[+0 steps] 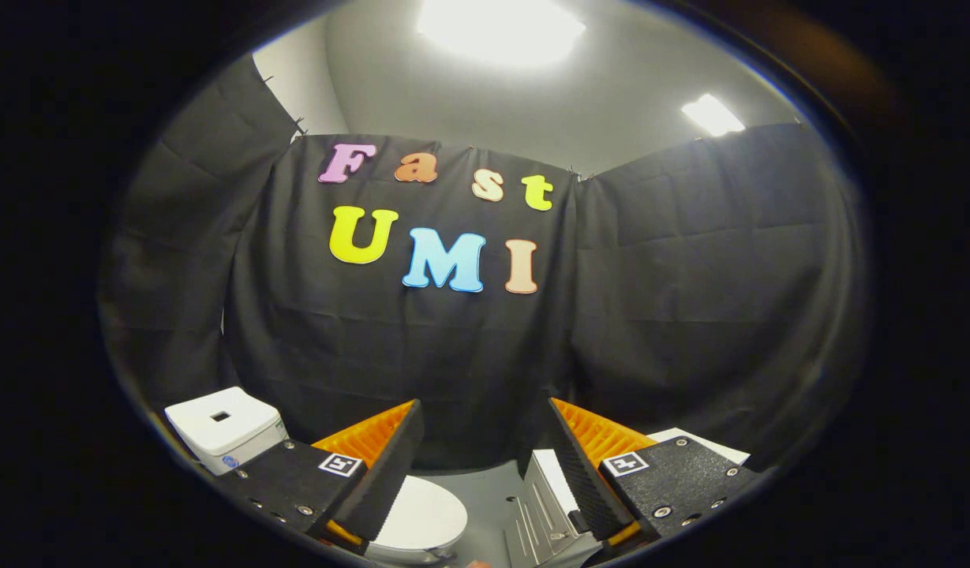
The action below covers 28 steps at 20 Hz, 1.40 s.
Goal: Open the toilet lid.
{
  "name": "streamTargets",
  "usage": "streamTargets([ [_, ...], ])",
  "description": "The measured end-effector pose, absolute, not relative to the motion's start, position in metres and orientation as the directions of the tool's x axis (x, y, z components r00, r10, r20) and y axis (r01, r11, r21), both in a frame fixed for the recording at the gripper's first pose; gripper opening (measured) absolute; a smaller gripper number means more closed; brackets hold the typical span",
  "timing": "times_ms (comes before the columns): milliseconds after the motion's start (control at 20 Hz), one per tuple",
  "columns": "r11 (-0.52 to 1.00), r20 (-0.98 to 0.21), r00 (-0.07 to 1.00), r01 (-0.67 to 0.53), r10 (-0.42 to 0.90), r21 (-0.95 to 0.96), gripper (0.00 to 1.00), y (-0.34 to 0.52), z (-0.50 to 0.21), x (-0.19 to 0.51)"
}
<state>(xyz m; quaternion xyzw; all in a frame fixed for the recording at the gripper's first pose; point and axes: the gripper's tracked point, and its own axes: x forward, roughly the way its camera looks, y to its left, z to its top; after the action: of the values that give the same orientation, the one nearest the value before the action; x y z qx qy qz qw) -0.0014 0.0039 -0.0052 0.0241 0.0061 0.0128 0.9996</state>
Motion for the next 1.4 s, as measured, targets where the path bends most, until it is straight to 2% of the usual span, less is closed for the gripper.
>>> streamTargets([
  [800,0.999,-0.068,0.997,-0.035,0.037,0.030,0.95,0.015,-0.052,0.014],
  [1150,0.996,-0.130,0.987,-0.088,0.091,0.028,0.95,0.032,-0.115,0.028],
  [1400,0.987,-0.197,0.971,-0.117,0.137,0.109,0.95,0.040,-0.161,0.030],
])
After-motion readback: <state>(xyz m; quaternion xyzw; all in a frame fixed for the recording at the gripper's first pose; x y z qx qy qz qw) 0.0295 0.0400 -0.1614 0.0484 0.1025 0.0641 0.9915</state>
